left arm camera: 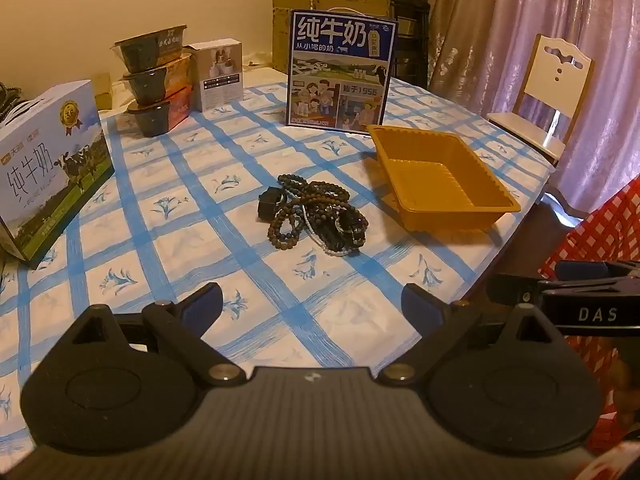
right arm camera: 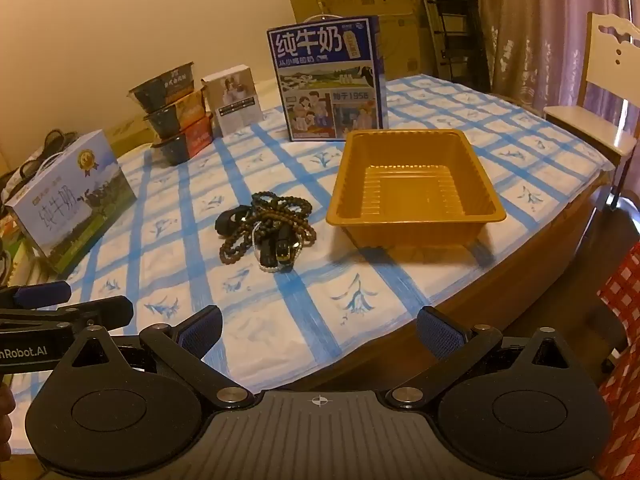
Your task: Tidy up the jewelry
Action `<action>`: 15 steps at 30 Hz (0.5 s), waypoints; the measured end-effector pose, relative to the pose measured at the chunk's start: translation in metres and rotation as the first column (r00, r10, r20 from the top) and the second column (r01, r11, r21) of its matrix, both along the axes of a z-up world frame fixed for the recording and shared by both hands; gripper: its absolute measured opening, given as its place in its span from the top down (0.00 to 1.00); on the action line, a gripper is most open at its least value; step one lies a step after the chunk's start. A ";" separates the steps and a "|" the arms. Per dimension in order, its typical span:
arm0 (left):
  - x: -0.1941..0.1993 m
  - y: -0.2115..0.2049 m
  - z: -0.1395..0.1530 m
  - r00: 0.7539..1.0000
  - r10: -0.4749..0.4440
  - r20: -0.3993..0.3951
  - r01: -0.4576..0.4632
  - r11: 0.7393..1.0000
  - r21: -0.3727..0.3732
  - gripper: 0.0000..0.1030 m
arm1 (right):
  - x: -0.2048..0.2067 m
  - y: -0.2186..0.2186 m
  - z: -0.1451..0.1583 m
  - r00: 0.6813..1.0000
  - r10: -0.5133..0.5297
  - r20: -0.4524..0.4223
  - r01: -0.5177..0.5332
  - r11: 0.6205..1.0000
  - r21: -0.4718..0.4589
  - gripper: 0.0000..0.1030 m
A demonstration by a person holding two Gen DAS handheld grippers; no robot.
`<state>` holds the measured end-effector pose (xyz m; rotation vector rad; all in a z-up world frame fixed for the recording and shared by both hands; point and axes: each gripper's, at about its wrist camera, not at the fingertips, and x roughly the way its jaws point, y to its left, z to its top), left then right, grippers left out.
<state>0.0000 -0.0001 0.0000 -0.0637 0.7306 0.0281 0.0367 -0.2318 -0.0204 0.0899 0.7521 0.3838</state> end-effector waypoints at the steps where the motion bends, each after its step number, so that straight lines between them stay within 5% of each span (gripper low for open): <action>1: 0.000 0.000 0.000 1.000 0.000 0.000 0.000 1.000 0.001 0.07 | 0.000 0.000 -0.001 1.000 0.001 -0.004 -0.001 1.000 0.017 0.00; 15: 0.000 0.000 0.000 1.000 -0.002 0.002 0.002 1.000 -0.012 0.07 | 0.001 0.000 0.002 1.000 -0.002 0.011 0.002 1.000 0.007 0.00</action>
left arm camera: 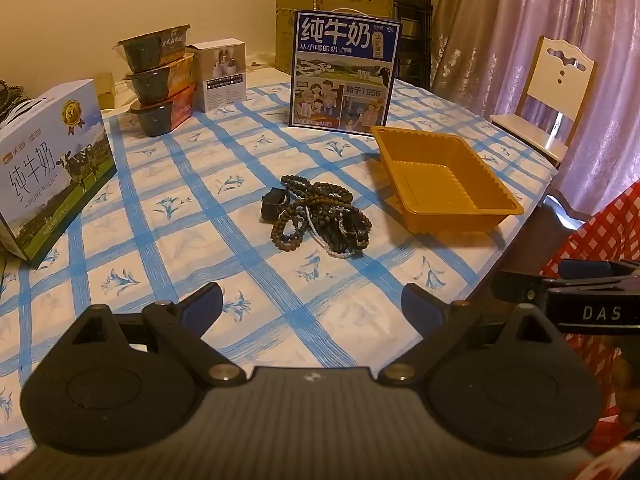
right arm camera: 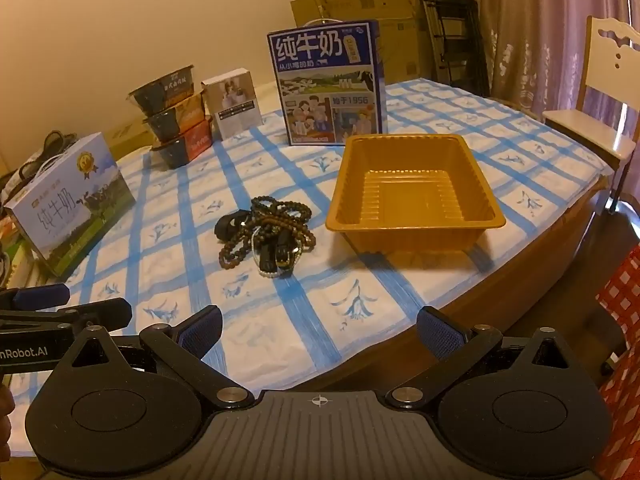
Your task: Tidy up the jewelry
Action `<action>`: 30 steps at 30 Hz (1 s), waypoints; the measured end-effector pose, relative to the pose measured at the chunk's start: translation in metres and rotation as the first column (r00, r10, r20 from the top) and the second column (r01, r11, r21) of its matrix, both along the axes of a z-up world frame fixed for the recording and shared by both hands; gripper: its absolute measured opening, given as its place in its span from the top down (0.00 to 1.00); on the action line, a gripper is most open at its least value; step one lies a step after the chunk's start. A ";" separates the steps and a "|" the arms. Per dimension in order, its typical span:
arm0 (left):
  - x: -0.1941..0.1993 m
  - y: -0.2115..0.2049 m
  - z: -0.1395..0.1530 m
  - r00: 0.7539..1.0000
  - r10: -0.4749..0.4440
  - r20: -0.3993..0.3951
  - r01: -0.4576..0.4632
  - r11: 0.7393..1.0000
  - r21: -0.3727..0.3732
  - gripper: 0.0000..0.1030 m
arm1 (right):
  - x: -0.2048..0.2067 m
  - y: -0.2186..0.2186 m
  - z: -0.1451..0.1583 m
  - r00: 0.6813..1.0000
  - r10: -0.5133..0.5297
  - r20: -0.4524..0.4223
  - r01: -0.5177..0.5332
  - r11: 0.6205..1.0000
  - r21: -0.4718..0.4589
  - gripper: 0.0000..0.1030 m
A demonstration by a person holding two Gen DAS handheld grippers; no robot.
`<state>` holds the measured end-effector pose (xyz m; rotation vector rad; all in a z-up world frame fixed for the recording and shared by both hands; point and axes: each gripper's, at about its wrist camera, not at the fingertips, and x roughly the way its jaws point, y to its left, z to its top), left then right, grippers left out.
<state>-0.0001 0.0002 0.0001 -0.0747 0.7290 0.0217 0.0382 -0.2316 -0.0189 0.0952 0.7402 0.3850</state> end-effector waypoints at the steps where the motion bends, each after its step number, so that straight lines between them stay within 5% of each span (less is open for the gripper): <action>1: 0.000 0.000 0.000 1.000 0.001 -0.001 -0.001 1.000 -0.001 0.07 | 0.000 0.000 0.000 1.000 -0.002 -0.001 0.002 1.000 0.003 0.00; 30: 0.000 0.000 0.000 1.000 0.000 0.004 0.000 1.000 -0.002 0.07 | 0.002 -0.003 0.002 1.000 -0.012 0.004 0.012 1.000 0.008 0.00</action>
